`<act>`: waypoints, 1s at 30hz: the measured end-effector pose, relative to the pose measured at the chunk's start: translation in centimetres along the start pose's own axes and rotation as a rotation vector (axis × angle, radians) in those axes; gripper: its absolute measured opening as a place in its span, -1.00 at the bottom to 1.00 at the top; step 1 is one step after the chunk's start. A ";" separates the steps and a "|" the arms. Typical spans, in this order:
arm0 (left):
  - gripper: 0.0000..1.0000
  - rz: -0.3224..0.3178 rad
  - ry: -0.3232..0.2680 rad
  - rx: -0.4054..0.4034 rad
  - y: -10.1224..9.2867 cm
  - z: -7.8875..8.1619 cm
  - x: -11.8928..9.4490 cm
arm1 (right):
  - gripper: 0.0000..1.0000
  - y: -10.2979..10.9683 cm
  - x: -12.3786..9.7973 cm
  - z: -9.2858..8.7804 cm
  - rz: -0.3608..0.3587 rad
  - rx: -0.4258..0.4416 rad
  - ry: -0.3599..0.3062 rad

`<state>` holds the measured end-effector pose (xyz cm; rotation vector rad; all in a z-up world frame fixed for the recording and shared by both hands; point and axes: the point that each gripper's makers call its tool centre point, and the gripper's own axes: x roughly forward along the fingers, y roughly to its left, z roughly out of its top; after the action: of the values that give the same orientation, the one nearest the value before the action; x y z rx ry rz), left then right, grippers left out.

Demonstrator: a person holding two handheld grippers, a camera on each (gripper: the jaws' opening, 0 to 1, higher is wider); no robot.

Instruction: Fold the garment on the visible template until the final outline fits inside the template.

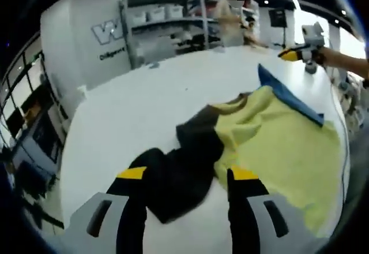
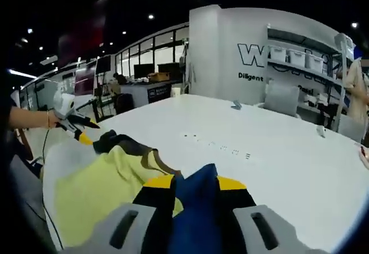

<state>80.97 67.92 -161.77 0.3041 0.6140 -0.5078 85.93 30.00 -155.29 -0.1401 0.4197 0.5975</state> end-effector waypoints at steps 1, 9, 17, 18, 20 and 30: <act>0.00 0.008 0.014 0.009 0.3 -0.5 0.0 | -0.47 0.2 -0.1 -0.3 0.013 -0.009 0.011; -0.07 0.046 0.100 -0.033 1.8 -4.4 0.3 | -0.47 3.4 -1.6 -3.2 0.120 -0.093 0.101; -0.03 0.089 0.135 -0.036 2.3 -4.9 0.0 | -0.48 5.0 -2.1 -5.7 0.191 -0.173 0.193; -0.04 0.087 0.137 -0.042 2.4 -5.1 0.1 | -0.48 4.7 -2.0 -6.6 0.200 -0.175 0.209; -0.03 0.101 0.151 -0.038 2.5 -5.5 0.1 | -0.48 5.1 -2.5 -7.0 0.213 -0.177 0.218; -0.16 0.145 0.127 -0.123 3.2 -7.0 0.7 | -0.49 7.6 -5.2 -10.3 0.254 -0.225 0.286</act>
<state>79.90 73.21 -167.26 0.2631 0.7382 -0.3117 74.18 31.05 -162.52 -0.3941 0.6528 0.8792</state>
